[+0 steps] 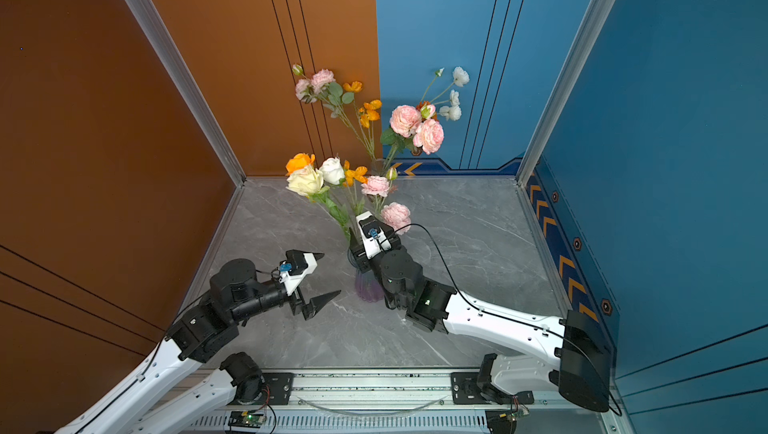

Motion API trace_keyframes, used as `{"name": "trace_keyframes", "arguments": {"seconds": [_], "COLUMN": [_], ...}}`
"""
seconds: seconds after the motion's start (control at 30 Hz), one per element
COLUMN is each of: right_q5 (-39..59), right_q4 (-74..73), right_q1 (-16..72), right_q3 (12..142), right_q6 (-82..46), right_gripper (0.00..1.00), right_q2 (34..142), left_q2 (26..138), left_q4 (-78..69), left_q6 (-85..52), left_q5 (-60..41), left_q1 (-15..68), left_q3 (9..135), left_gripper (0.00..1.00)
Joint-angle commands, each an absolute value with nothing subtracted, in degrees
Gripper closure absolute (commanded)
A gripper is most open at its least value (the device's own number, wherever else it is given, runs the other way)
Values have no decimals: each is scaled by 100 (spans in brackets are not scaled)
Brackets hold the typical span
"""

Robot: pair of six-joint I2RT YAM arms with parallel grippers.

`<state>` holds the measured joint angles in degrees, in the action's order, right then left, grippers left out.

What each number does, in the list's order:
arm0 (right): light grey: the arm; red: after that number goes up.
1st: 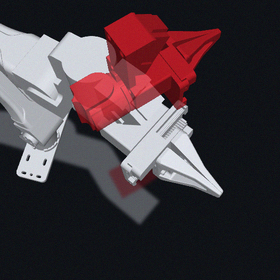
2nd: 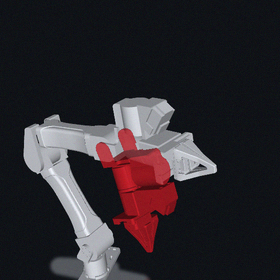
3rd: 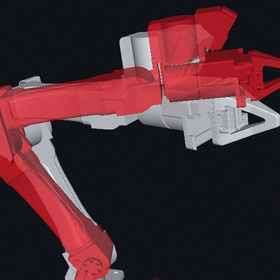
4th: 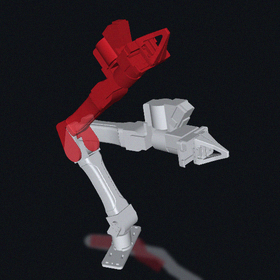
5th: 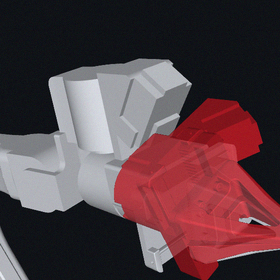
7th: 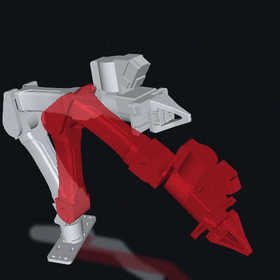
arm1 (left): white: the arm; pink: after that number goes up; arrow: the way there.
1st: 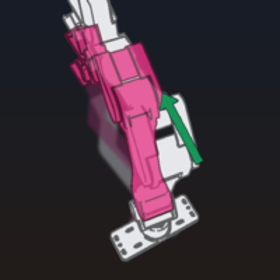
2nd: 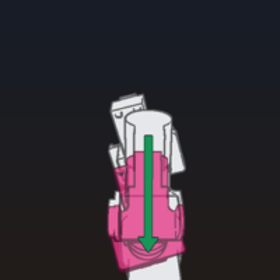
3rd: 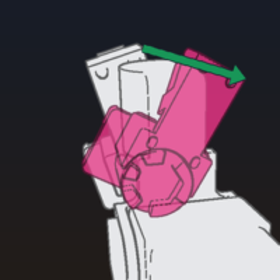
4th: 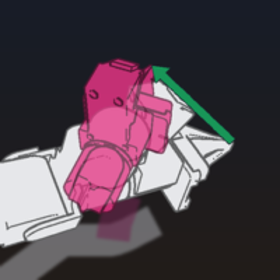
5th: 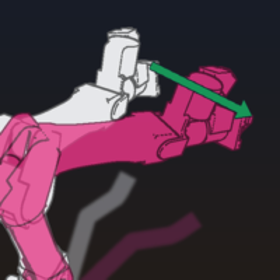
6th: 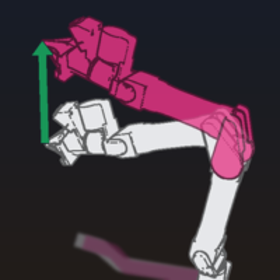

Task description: Arrange the flowers into the vase

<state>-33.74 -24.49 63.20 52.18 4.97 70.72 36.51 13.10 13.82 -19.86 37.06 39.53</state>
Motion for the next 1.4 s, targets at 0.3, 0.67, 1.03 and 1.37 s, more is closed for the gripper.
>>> {"name": "trace_keyframes", "arguments": {"seconds": [0.3,0.67,1.03,1.37], "right_q5": [-3145,-2066,-1599,-1582], "right_q4": [-980,-2810,-4912,-5795], "right_q1": [6494,6413,5938,5727], "right_q3": [4494,2699,2580,2726], "right_q6": [123,320,611,703], "right_gripper": [0,0,0,0], "right_q2": [5602,5545,7196,8107], "left_q2": [3709,3760,3841,3936], "left_q4": [1230,1213,1224,1211], "left_q6": [1301,1266,1249,1248], "left_q5": [-2205,-2321,-2400,-2425], "left_q1": [3606,3549,3560,3560], "left_q3": [3982,3990,3982,3990], "left_gripper": [2,2,2,2]}}
